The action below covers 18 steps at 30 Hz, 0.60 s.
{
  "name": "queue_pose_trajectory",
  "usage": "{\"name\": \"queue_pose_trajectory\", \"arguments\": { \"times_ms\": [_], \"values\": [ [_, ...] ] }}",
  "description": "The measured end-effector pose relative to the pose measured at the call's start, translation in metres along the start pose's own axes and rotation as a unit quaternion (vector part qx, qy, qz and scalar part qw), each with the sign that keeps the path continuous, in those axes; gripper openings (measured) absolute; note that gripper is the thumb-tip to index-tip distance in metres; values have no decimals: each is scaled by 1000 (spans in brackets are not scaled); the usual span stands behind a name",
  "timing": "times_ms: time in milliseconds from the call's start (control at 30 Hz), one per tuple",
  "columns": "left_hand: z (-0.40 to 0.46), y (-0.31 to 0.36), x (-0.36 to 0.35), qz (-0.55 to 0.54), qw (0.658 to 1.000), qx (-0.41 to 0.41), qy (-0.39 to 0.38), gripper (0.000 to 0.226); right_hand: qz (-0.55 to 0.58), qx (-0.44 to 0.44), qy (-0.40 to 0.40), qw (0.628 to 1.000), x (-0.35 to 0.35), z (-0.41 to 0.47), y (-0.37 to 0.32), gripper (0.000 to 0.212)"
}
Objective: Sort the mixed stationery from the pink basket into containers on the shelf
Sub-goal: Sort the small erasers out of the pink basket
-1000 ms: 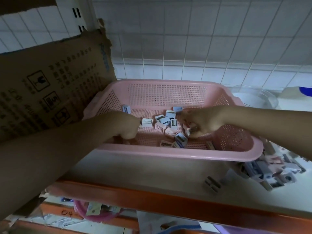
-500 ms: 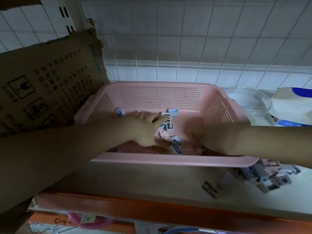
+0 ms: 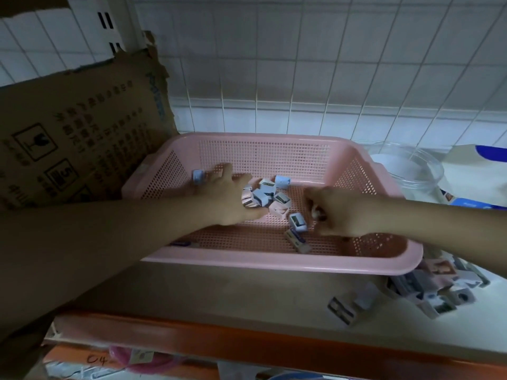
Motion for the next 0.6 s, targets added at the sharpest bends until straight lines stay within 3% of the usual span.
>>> {"name": "queue_pose_trajectory", "arguments": {
  "times_ms": [233,367,500,600],
  "values": [
    [2,16,0,-31,986,-95,137,54,180,-1,97,979,21,8,1,21],
    [-3,22,10,-7,967,-143,213,31,287,-37,122,949,25,16,9,10],
    [3,25,17,2,975,-123,187,30,252,-13,175,952,37,28,11,18],
    [10,9,34,-110,987,-42,113,33,195,28,220,956,48,40,-1,29]
  ]
}}
Point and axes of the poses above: each hand's wrist, its own z-axis towards the middle knuckle, its own x-axis out of the back of the hand, y = z × x, the point moved 5 cm from there along z, towards the middle knuckle, and after that the axes turned 15 degrees about z, right-handed, at the moved point
